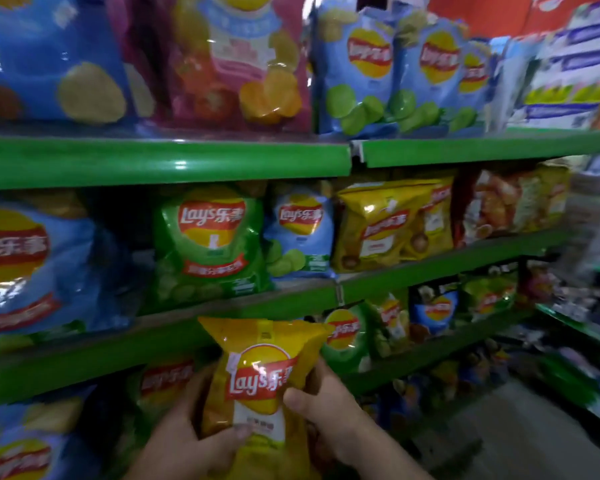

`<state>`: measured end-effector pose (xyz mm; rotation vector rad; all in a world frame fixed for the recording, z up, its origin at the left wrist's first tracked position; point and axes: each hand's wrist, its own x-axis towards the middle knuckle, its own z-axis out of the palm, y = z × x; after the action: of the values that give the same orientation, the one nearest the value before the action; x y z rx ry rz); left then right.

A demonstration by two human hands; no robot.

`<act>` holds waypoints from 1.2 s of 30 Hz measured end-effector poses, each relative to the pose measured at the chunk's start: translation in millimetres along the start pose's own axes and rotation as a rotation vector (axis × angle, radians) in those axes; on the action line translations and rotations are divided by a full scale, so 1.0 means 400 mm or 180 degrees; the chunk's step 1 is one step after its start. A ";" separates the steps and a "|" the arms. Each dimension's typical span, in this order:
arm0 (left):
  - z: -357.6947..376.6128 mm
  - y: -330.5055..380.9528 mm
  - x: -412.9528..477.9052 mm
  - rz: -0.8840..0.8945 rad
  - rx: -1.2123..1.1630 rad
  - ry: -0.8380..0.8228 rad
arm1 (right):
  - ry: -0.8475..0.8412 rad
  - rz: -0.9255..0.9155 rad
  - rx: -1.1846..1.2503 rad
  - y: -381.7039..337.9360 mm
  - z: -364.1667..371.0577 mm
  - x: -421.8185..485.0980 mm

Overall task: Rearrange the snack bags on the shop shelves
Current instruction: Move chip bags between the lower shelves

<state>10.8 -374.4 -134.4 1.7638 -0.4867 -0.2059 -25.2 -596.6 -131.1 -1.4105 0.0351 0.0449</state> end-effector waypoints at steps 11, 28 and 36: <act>0.359 0.184 0.230 0.0352 -0.0302 -0.1007 | 0.1308 -0.0744 0.0647 -0.121 -0.453 -0.137; 0.983 0.603 0.774 0.0604 0.0176 -0.0211 | 0.2402 -0.1240 0.1184 -0.282 -1.148 -0.160; 1.197 0.663 1.028 -0.0536 0.0265 0.0353 | 0.2248 -0.1029 0.1213 -0.350 -1.408 -0.095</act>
<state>135.7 -1022.0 48.8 1.8878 -0.2702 -0.2073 -54.8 -1175.3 -81.0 -0.9782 0.3794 -0.6954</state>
